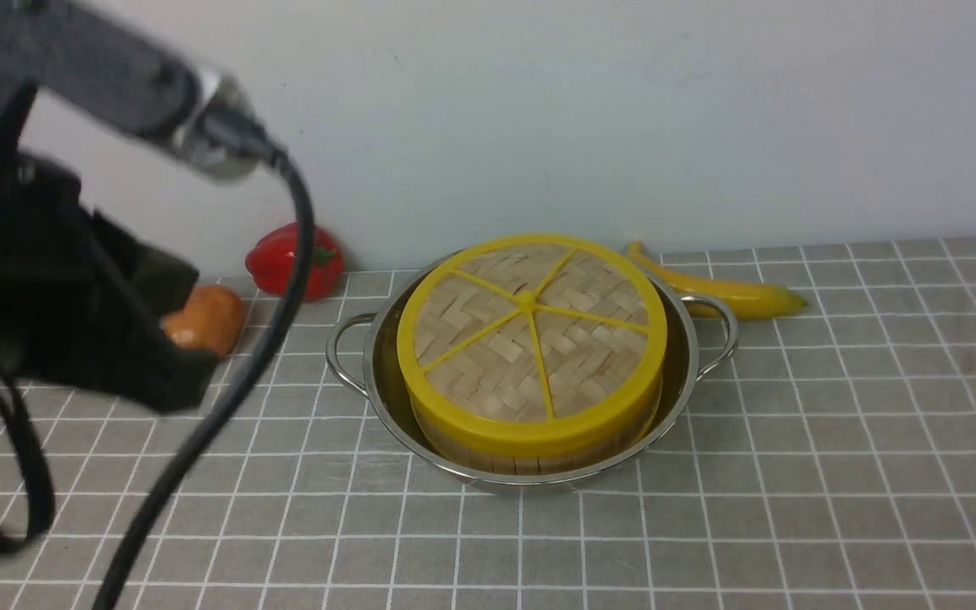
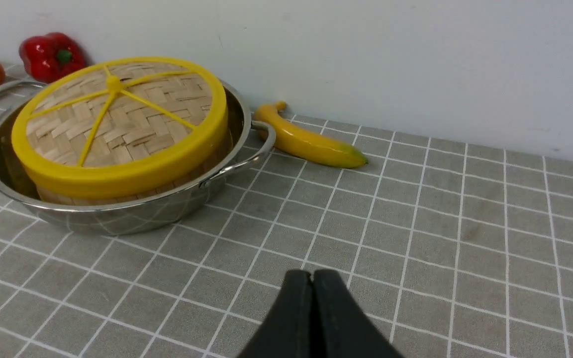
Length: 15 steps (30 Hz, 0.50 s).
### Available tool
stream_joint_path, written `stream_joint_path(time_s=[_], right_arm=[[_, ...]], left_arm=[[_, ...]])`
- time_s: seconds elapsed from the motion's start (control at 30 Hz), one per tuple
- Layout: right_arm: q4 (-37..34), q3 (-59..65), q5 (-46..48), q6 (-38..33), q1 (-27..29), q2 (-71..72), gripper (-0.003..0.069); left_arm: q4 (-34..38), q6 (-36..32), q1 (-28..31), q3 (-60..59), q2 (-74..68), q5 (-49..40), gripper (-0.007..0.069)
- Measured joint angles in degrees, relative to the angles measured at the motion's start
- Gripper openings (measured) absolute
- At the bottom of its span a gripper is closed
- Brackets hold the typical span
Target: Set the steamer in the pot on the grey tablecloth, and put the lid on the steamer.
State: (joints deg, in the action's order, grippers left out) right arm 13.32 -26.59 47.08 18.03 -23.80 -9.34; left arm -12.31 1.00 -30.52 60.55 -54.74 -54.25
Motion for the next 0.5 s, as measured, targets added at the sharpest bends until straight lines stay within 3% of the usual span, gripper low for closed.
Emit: stream_joint_path(time_s=[0.2,0.5], right_arm=[[-1.2,0.0,-0.3,0.9,0.0,0.3,-0.0011],[-5.3,0.0,-0.4,2.1,0.0,0.4,0.0007]], left_arm=[[4.0,2.4,0.0,-8.9,8.6,1.4,-0.0021],[5.9,3.0,0.0,-9.2,12.2,-0.8,-0.0008]])
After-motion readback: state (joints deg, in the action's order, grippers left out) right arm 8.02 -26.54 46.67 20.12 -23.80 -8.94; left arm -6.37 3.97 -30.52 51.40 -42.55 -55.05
